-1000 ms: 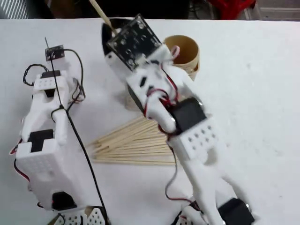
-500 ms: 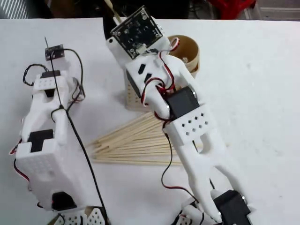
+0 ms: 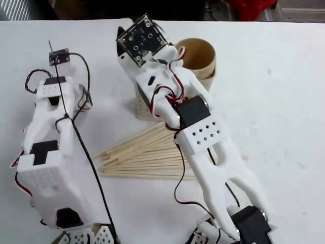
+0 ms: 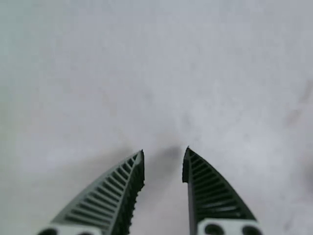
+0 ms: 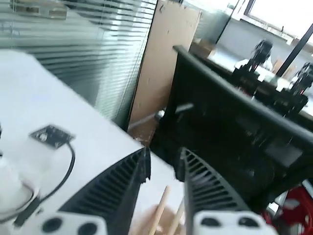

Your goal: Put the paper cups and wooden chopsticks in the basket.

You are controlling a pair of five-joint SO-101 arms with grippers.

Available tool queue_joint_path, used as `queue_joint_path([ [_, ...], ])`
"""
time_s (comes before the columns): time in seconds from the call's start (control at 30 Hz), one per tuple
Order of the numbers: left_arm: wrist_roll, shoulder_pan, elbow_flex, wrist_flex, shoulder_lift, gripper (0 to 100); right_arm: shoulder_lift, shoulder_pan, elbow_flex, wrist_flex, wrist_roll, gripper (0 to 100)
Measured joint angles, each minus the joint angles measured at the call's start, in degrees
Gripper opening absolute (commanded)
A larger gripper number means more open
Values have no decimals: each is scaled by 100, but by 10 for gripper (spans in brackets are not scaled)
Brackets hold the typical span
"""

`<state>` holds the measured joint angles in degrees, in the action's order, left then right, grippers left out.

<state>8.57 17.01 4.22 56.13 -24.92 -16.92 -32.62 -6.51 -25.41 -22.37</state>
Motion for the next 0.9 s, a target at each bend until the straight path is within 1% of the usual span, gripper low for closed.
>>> queue_joint_path([
  [0.1,-9,0,0,0,0,146,-176,0,-9,-791,0,23],
  [0.17,-185,0,0,26,0,146,-527,9,-18,-1609,0,23],
  [0.23,-413,0,0,167,0,146,-958,9,-18,-2637,0,23],
  [0.37,-563,0,-264,721,0,146,-1723,105,-316,-4721,0,23],
  [0.43,-598,0,-589,1169,0,146,-2075,290,-721,-5319,0,23],
  [0.53,-949,-70,-1169,1960,0,146,-2664,782,-1758,-5538,-26,23],
  [0.6,-1319,-255,-1556,2585,0,146,-3015,1187,-2629,-5530,-290,23],
  [0.67,-1679,-448,-1943,3218,0,138,-3385,1582,-3587,-5292,-633,23],
  [0.77,-2145,-738,-2444,4123,0,90,-3965,2207,-5037,-4809,-1064,23],
  [0.83,-2330,-888,-2514,4457,26,85,-4325,2699,-5864,-4448,-1327,23],
  [0.9,-2400,-923,-2453,4501,185,101,-4598,3156,-6514,-4211,-1609,23],
])
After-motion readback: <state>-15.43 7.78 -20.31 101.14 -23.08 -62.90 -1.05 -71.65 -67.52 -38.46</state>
